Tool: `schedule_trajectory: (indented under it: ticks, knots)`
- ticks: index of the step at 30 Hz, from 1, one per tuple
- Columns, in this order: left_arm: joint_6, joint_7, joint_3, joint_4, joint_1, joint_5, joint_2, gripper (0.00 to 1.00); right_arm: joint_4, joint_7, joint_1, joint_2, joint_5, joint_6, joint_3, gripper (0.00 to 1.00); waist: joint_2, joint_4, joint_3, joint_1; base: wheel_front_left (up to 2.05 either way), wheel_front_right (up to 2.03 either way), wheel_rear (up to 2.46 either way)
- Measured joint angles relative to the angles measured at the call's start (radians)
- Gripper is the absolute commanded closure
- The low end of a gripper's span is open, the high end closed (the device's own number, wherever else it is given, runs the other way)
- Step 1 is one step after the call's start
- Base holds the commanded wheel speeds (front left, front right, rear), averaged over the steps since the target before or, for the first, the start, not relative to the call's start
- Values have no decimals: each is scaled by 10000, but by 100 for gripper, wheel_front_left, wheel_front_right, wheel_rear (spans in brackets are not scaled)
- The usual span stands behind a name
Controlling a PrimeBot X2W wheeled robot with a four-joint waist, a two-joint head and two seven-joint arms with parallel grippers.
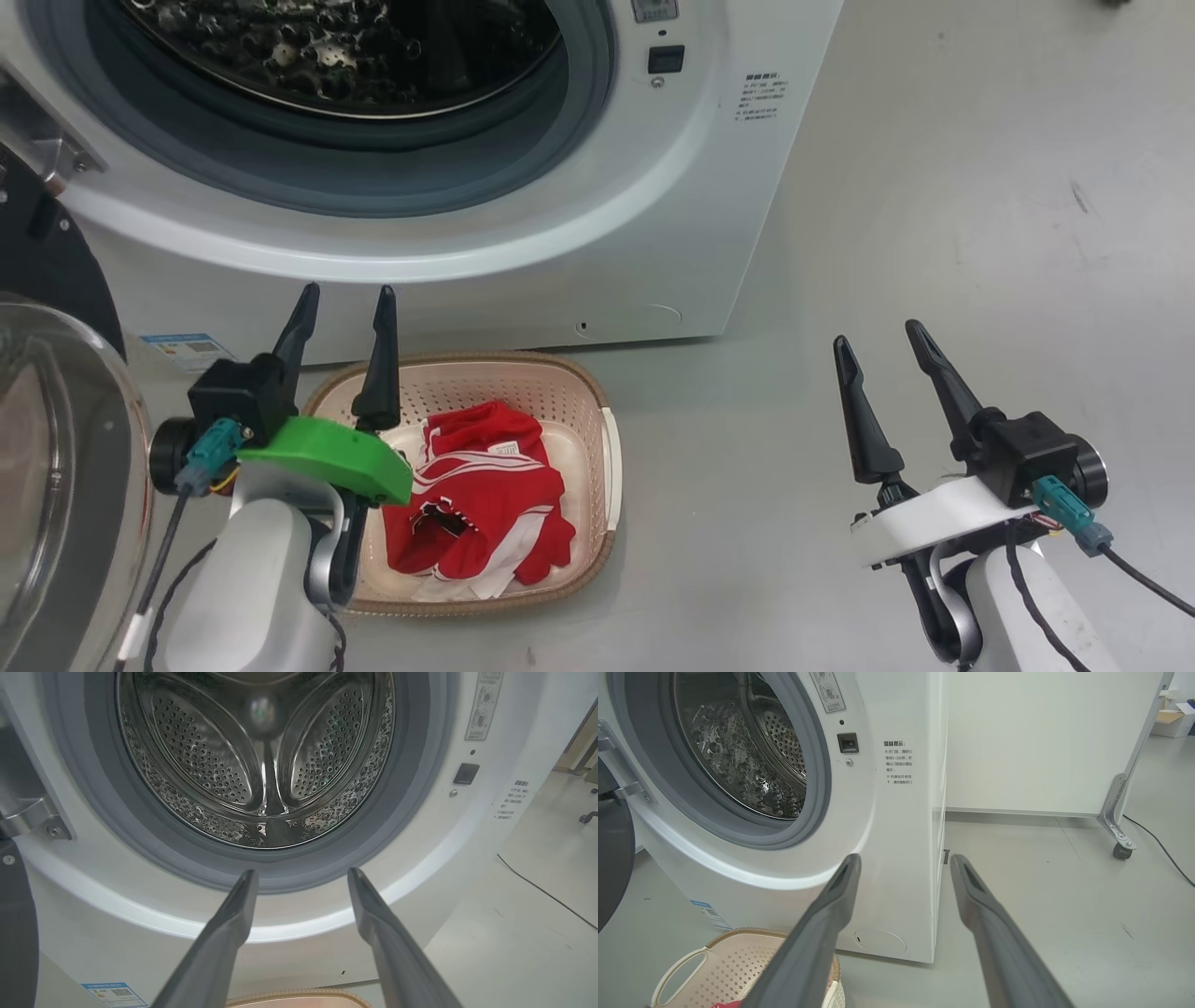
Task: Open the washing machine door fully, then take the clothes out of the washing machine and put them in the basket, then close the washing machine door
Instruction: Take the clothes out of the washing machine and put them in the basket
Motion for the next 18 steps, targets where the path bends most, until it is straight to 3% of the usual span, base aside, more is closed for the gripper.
schedule_trajectory:
  ticks: [18]
  knots:
    - [516, 0, -36, -1093, 2705, 355, 284, 0, 115, 0, 1280, 65, 77, -270, -115, 0, 0, 214, -1759, 0, 0, 0, 0]
